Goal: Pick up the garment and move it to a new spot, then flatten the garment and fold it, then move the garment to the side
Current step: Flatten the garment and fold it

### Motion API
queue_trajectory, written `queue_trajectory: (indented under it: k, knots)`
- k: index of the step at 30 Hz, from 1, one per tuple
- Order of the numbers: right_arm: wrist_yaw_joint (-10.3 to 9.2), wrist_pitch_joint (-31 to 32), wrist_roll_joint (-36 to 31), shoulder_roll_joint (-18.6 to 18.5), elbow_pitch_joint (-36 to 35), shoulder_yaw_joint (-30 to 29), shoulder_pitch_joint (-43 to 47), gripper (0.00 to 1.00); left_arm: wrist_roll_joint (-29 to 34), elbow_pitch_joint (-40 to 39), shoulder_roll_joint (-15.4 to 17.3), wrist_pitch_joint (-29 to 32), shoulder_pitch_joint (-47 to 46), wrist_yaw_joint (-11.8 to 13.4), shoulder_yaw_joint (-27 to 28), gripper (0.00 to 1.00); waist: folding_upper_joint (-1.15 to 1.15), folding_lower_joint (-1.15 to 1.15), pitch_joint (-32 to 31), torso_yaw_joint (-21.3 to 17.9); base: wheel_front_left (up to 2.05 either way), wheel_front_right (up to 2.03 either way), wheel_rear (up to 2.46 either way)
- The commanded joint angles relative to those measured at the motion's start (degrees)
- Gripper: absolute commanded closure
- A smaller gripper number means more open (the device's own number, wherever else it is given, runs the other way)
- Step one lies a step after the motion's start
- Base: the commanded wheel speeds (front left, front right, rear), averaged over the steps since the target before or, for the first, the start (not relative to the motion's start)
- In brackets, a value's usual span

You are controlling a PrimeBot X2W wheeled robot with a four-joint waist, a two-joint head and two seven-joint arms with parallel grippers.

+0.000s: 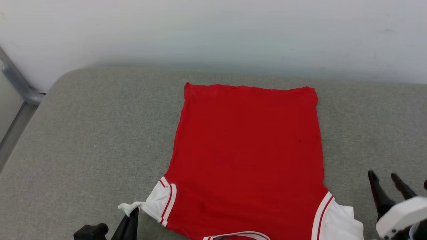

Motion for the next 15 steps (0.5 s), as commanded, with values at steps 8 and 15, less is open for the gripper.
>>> queue_trajectory:
  k: [8, 15]
  knots:
    - [-0.04, 3.38, 1.97, -6.03, 14.97, -0.53, -23.06, 0.00, 1.99, -2.68, -1.96, -1.31, -7.20, -1.40, -2.43, 1.00, 0.00, 0.00, 9.73, 5.22, 0.00, 0.00, 0.00]
    - [-0.04, 14.06, 1.26, -11.32, 29.10, 3.17, -42.21, 0.00, 3.60, -3.09, -4.71, -2.05, -12.95, -3.03, -4.51, 1.00, 0.00, 0.00, 16.52, 9.16, 0.00, 0.00, 0.00]
